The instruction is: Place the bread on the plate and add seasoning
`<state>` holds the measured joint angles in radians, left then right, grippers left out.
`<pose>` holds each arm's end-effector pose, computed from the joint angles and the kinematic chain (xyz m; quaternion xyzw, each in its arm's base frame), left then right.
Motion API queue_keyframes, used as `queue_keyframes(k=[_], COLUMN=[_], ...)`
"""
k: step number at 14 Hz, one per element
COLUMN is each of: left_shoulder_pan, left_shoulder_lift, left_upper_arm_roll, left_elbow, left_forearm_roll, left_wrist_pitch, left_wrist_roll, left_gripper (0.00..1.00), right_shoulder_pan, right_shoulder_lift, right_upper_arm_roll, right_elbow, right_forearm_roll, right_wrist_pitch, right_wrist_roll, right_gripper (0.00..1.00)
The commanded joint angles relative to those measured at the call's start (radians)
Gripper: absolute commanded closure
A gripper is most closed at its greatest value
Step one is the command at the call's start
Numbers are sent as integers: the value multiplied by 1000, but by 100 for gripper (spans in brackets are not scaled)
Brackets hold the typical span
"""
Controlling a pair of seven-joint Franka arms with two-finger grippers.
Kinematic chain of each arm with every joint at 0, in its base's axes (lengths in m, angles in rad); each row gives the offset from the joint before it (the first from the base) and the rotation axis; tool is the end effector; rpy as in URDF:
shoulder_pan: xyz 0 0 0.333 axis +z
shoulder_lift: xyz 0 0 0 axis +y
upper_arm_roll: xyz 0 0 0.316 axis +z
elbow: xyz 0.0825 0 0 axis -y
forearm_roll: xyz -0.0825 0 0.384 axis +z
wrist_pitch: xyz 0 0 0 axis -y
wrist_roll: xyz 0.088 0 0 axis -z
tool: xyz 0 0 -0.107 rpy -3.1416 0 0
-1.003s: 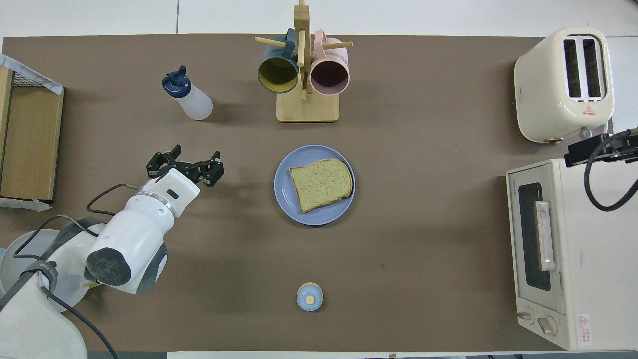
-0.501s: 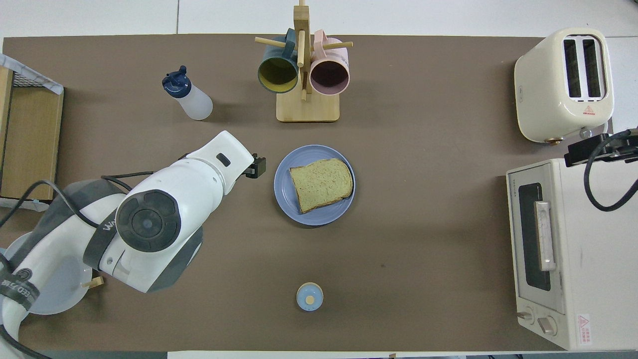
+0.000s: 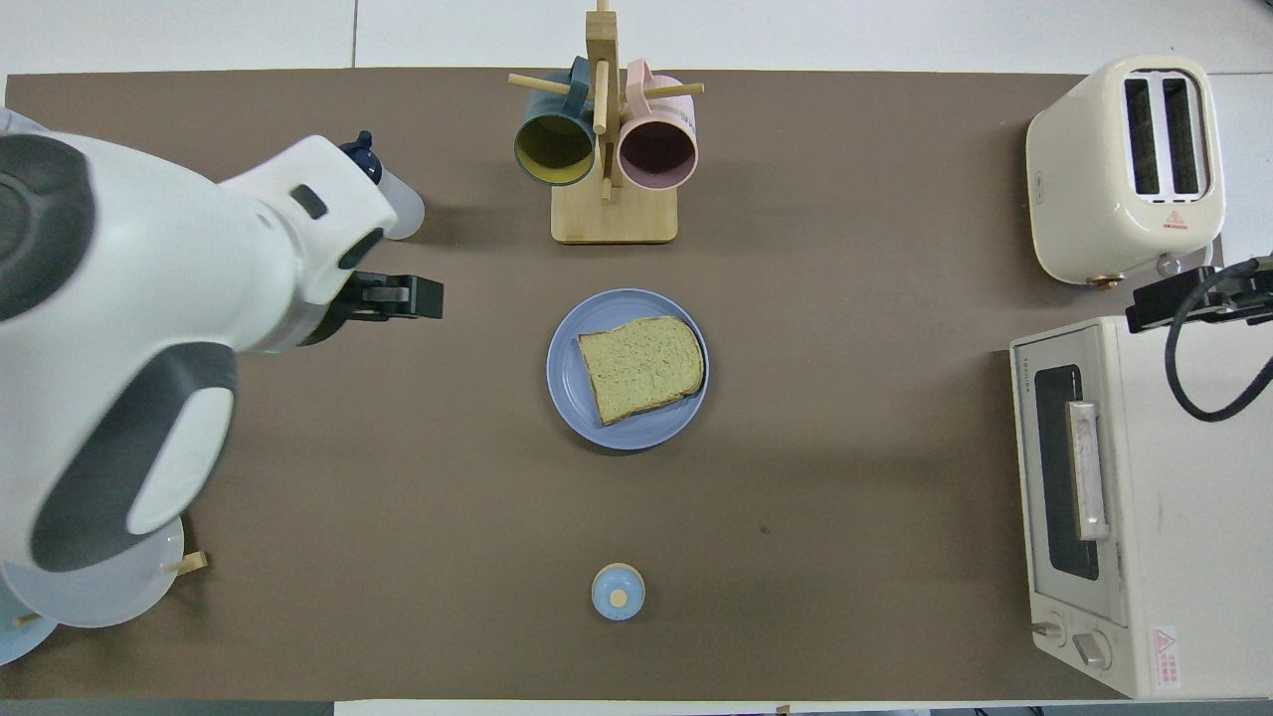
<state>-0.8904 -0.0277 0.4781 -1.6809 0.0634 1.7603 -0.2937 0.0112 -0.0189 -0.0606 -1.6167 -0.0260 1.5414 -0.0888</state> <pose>0.5194 -0.2174 0.6031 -0.9963 0.0633 -0.0574 0.0055 0.5436 -0.0300 0.6108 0.9993 0.0197 -0.0290 0.0105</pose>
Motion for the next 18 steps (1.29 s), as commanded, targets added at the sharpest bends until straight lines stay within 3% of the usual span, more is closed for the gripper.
queue_keyframes(k=[1,4,7,15,16,18], left_shoulder_pan=[111,241,326,350,431,729], left_shoulder_lift=[2,-6,-29,-54,-49,-40], left_upper_arm_roll=[1,0,2,-16,-80,-375], left_elbow=[78,113,104,73,79,81], left_forearm_roll=[-37,-36,-36,-25,-27,-28], left_wrist_pitch=[-146,-254,-259,-260,-248,-239], left_wrist_roll=[170,367,461,452,450,447], left_gripper=[0,0,0,0,0,0], right_shoulder_pan=[-5,-5,-5,-5,-5,-5], right_shoulder_lift=[-18,-18,-18,-18,-18,-18], right_upper_arm_roll=[5,5,5,5,5,5], right_elbow=[-19,-19,-19,-19,-19,-19], right_forearm_roll=[-5,-5,-5,-5,-5,-5], right_wrist_pitch=[6,5,5,5,5,5], right_wrist_roll=[4,4,3,4,4,4], right_gripper=[0,0,0,0,0,0])
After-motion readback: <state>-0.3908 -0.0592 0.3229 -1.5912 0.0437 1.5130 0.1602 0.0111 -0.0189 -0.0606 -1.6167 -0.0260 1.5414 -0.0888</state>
